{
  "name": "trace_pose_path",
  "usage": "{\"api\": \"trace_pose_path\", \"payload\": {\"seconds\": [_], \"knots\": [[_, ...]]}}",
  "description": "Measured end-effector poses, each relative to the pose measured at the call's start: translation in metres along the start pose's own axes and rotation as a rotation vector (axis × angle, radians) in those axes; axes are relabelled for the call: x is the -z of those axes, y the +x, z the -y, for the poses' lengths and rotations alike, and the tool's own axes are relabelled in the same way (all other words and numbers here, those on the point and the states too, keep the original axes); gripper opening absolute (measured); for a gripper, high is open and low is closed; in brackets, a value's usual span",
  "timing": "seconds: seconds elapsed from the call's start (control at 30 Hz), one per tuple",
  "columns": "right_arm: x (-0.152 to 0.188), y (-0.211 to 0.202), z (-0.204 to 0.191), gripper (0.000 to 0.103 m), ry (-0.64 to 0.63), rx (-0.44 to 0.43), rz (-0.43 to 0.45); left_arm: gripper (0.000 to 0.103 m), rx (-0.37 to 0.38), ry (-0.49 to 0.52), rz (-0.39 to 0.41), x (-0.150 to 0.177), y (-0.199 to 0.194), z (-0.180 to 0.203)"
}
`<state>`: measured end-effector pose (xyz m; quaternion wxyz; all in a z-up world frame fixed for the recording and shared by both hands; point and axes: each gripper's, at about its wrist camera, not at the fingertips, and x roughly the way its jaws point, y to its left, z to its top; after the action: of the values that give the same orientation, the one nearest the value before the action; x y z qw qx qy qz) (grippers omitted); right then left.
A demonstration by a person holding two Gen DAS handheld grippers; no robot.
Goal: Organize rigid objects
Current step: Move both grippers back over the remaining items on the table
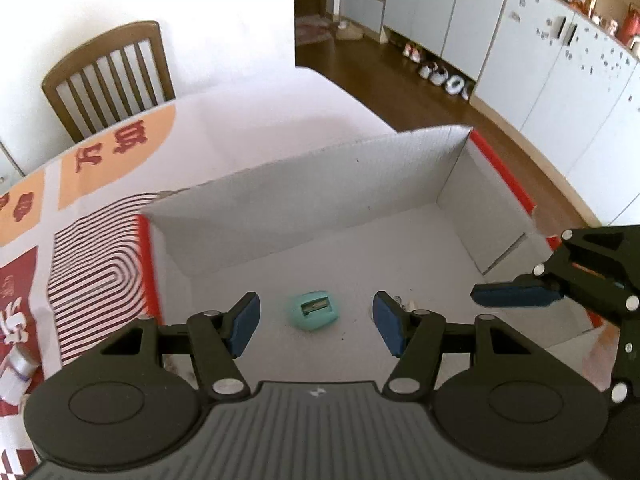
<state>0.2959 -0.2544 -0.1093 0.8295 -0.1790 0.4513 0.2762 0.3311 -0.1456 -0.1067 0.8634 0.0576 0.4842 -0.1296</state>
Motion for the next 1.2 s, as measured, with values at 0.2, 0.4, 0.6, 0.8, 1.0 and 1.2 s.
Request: {"api": "trace_pose_path", "payload": {"seconds": [0.2, 0.4, 0.6, 0.8, 1.0, 1.2], "knots": [[-0.005, -0.017, -0.016, 0.075, -0.041, -0.015, 0.025, 0.062, -0.03, -0.038, 0.046, 0.012, -0.036, -0.012], [-0.009, -0.034, -0.033, 0.083, -0.077, -0.043, 0.054, 0.062, -0.068, -0.084, 0.09, 0.03, -0.07, -0.028], [-0.019, -0.04, -0.054, 0.087, -0.124, -0.09, 0.075, 0.062, -0.108, -0.15, 0.123, 0.055, -0.1, -0.05], [-0.03, -0.042, -0.08, 0.089, -0.165, -0.141, 0.099, 0.074, -0.147, -0.206, 0.143, 0.084, -0.122, -0.075], [-0.038, -0.043, -0.108, 0.091, -0.199, -0.176, 0.11, 0.074, -0.174, -0.248, 0.152, 0.112, -0.139, -0.104], [-0.044, -0.043, -0.134, 0.095, -0.205, -0.214, 0.125, 0.082, -0.181, -0.31, 0.15, 0.145, -0.152, -0.135]]}}
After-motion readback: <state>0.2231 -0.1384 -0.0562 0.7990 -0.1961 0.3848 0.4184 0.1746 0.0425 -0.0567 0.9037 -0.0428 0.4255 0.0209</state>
